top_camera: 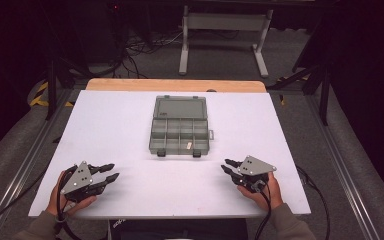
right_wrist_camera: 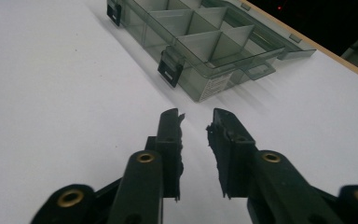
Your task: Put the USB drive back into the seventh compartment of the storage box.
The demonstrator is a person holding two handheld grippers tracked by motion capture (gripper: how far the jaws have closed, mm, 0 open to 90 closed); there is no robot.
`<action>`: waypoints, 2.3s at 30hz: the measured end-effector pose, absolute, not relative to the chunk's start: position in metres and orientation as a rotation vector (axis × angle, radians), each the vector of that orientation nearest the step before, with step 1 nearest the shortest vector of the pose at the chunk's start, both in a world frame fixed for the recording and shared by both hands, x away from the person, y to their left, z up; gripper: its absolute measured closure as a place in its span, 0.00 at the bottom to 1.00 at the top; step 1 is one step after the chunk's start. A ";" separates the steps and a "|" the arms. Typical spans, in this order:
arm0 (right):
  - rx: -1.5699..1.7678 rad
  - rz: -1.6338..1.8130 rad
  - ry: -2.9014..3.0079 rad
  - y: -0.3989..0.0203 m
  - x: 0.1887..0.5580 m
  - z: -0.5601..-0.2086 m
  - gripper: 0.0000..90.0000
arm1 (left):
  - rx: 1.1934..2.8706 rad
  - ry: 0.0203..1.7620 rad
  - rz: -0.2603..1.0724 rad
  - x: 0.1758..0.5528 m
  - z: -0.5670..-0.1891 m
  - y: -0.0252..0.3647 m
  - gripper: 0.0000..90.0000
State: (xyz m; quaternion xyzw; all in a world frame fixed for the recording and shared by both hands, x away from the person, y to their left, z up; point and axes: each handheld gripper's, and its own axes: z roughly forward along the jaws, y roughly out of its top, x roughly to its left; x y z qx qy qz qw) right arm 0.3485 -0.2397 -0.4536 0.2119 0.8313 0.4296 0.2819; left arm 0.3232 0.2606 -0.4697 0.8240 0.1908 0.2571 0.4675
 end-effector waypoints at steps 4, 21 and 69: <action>0.547 1.150 2.249 -0.239 0.348 -0.453 0.93 | 2.029 0.460 0.628 0.323 -0.469 0.260 0.86; 0.539 1.146 2.274 -0.239 0.349 -0.453 1.00 | 2.075 0.460 0.639 0.328 -0.467 0.258 1.00; 0.600 1.059 2.235 -0.219 0.446 -0.387 1.00 | 2.158 0.420 0.752 0.446 -0.393 0.212 1.00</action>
